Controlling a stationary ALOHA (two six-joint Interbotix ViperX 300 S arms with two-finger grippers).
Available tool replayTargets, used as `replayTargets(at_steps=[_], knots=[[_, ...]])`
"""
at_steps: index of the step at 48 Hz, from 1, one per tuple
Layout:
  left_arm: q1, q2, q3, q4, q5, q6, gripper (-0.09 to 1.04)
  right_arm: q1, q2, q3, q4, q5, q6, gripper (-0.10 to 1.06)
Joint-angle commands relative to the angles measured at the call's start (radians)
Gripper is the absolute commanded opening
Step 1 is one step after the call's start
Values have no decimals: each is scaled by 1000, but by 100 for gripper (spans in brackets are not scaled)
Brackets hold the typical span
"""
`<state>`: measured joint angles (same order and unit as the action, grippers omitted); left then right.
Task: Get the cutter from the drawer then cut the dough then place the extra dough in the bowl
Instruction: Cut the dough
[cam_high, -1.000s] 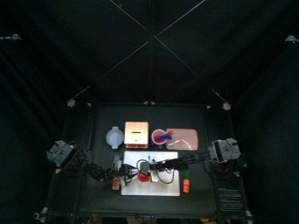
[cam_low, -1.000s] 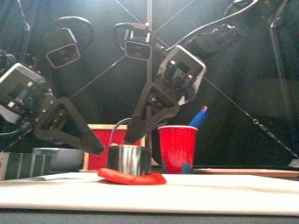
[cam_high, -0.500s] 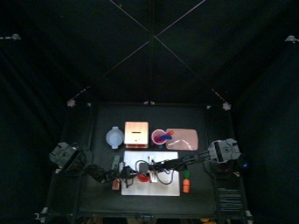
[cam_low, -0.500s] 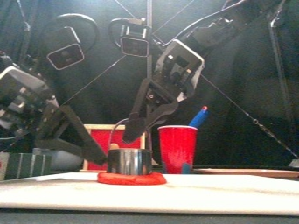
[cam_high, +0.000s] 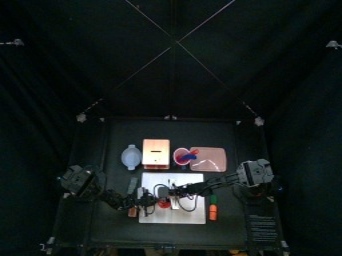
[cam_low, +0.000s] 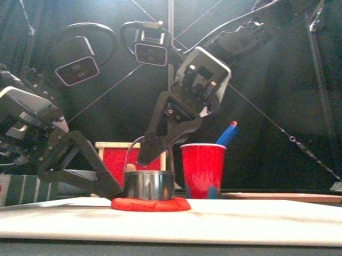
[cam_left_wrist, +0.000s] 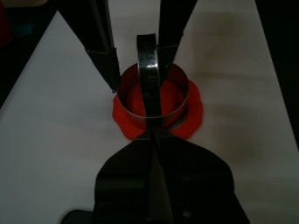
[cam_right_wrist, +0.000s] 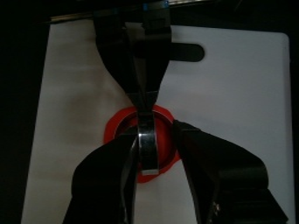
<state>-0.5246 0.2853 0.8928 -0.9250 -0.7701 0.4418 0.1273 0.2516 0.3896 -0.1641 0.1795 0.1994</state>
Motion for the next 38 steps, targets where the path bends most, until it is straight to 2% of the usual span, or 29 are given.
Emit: replayTargets(at_steps=[1, 7, 25, 38], knots=[[0, -5, -12, 2, 3, 0, 54, -2, -20, -23, -2, 9, 0, 71], [2, -5, -11, 2, 5, 0, 54, -3, -20, -28, -2, 18, -2, 69], [0, 2, -11, 0, 12, 0, 54, 2, -49, -34, -12, 23, -6, 43], [0, 5, -11, -3, 14, -2, 54, -5, -167, -11, -17, 46, -3, 42]])
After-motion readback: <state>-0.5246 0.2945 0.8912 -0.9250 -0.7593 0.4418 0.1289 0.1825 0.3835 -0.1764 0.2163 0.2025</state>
